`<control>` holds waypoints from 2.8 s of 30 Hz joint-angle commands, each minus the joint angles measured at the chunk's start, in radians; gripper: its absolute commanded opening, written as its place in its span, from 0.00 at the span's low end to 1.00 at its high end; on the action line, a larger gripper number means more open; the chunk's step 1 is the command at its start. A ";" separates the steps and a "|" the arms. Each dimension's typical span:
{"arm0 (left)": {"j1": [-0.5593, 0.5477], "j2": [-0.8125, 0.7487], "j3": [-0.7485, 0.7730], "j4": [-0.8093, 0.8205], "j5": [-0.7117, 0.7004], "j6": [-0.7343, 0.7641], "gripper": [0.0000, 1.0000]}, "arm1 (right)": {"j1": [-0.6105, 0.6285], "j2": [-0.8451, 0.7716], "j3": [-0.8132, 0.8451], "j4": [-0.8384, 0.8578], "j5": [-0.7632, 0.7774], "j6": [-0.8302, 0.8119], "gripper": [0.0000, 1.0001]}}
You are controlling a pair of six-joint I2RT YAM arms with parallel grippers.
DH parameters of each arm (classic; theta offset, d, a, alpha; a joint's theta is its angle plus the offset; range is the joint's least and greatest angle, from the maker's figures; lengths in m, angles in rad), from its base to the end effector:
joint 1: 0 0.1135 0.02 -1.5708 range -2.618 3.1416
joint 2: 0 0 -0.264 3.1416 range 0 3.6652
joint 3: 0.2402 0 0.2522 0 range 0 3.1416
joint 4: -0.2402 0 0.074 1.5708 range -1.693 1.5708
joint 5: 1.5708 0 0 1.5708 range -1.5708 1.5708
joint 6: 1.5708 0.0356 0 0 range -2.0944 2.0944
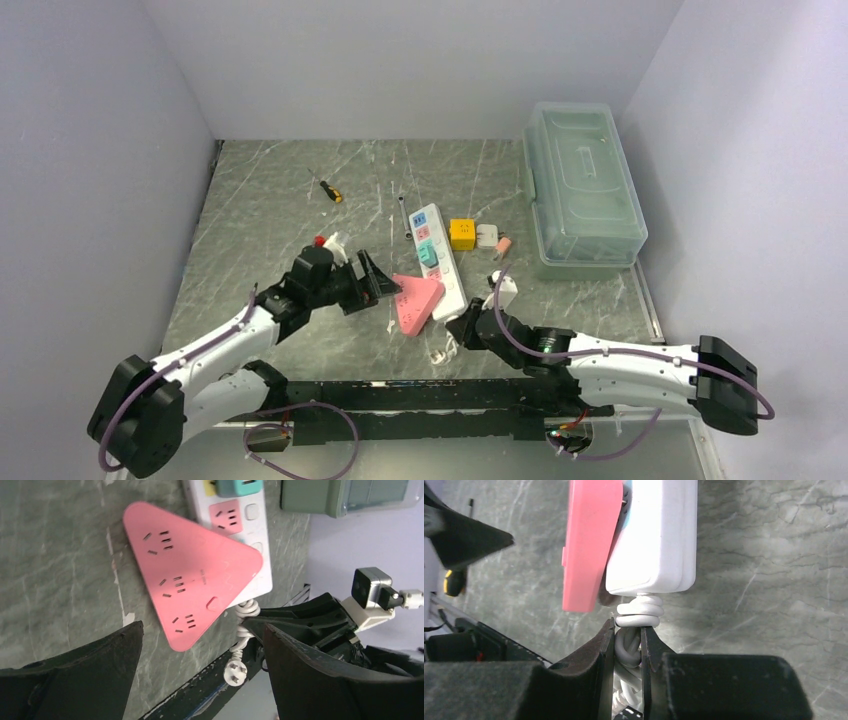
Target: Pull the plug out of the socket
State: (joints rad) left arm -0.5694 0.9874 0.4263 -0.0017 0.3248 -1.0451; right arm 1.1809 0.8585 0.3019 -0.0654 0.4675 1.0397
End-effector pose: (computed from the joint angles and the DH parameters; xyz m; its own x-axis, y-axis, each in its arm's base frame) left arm 0.1665 -0.1201 0.1968 -0.8641 -0.4202 -0.2771 -0.0182 0.5763 -0.8170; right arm 0.0806 0.1540 0.1732 -0.7041 0.3117 -0.6380 -0.1567 0.8081 0.5678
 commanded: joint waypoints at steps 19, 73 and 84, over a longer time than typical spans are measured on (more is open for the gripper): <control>-0.061 0.176 0.013 0.171 -0.008 0.024 0.94 | -0.126 -0.055 0.147 -0.156 -0.046 -0.132 0.77; -0.122 0.564 -0.027 0.724 0.098 -0.181 0.90 | -0.672 0.303 0.144 0.096 -0.659 -0.329 0.30; -0.134 0.619 -0.030 0.842 0.095 -0.200 0.80 | -0.673 0.188 0.141 0.102 -0.693 -0.293 0.33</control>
State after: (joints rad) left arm -0.6945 1.5890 0.3820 0.7280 0.4141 -1.2354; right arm 0.5110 1.1076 0.4358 0.0051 -0.2039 0.7296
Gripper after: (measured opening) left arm 0.844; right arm 0.317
